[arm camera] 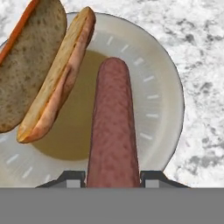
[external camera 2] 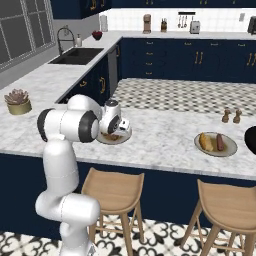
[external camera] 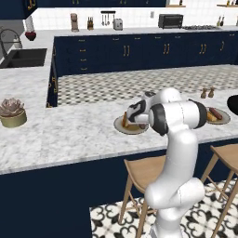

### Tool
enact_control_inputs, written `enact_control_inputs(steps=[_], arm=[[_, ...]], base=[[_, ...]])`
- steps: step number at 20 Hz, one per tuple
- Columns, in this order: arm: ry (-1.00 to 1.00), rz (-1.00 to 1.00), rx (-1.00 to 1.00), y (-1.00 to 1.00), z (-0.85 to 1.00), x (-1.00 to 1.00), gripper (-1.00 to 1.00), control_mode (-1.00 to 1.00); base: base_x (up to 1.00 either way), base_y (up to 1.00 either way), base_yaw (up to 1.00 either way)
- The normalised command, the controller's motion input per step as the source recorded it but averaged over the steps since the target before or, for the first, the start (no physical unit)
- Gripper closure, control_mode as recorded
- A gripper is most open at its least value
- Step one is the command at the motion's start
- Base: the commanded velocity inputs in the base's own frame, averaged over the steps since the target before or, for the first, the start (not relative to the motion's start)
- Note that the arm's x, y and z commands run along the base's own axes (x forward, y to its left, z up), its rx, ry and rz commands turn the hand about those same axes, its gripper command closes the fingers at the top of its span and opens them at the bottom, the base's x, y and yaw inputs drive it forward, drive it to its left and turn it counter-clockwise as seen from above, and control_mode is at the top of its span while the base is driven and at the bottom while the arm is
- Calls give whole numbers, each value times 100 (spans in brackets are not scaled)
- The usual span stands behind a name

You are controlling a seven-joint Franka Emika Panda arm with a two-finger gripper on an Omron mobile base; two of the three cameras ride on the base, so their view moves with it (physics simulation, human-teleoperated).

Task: Place one bun and one sausage from the bowl on each plate.

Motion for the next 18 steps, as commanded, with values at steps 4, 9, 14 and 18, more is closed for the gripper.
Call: enact_control_inputs(steps=[4,9,14,18], arm=[[0,0,0,0,-21,58,100,-100],[0,0,0,0,-35,49,100,-100],[0,0,0,0,-33,24,-100,-100],[0,0,0,0,-1,0,-100,-100]], base=[[0,0,0],[0,0,0],[0,0,0],[0,0,0]])
